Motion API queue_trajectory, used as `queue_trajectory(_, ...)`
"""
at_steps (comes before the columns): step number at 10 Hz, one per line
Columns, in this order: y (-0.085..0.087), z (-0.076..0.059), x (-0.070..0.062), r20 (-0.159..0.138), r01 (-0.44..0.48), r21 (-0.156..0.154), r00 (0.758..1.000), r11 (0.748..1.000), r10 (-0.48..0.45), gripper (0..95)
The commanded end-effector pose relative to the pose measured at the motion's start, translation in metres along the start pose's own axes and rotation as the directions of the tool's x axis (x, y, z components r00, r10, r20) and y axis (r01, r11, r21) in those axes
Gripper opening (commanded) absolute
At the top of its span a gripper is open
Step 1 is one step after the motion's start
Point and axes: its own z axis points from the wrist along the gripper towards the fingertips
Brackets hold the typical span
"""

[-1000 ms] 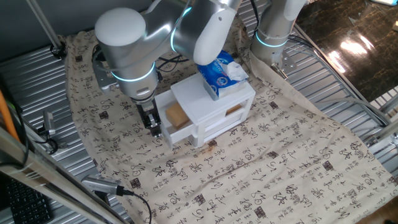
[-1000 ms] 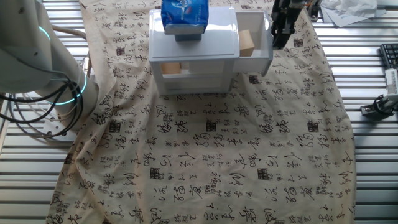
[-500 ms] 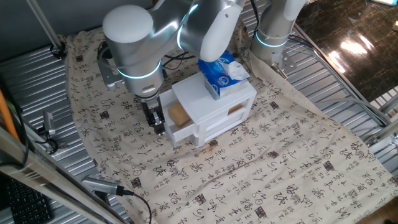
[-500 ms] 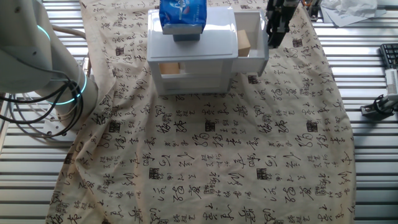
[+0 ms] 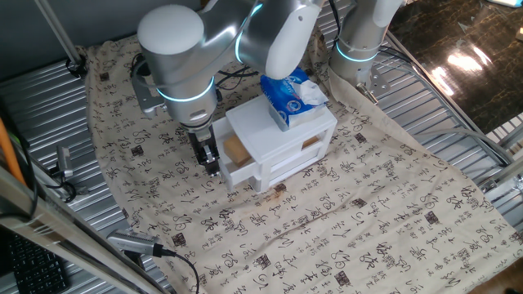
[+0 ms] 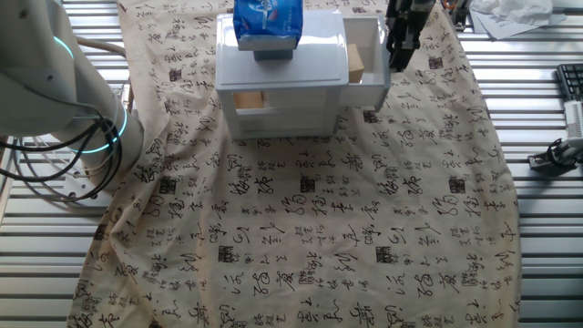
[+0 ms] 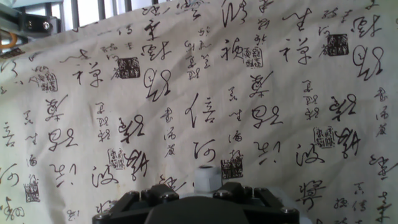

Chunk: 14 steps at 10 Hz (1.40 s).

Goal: Put things in the drawer

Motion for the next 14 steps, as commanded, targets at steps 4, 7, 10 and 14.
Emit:
queue_trajectory(4, 0.000, 0.001, 0.003, -0.045, -0.001, 0.009, 0.999, 1.000, 0.001, 57.0)
queue_trajectory(7, 0.000, 0.001, 0.007, -0.052, 0.004, 0.017, 0.999, 1.000, -0.003, 57.0)
queue_trajectory(10, 0.002, -0.003, 0.016, -0.053, 0.010, 0.020, 0.999, 1.000, -0.009, 57.0)
queue_trajectory(14, 0.002, -0.002, 0.029, -0.054, 0.018, 0.023, 0.998, 1.000, -0.017, 57.0)
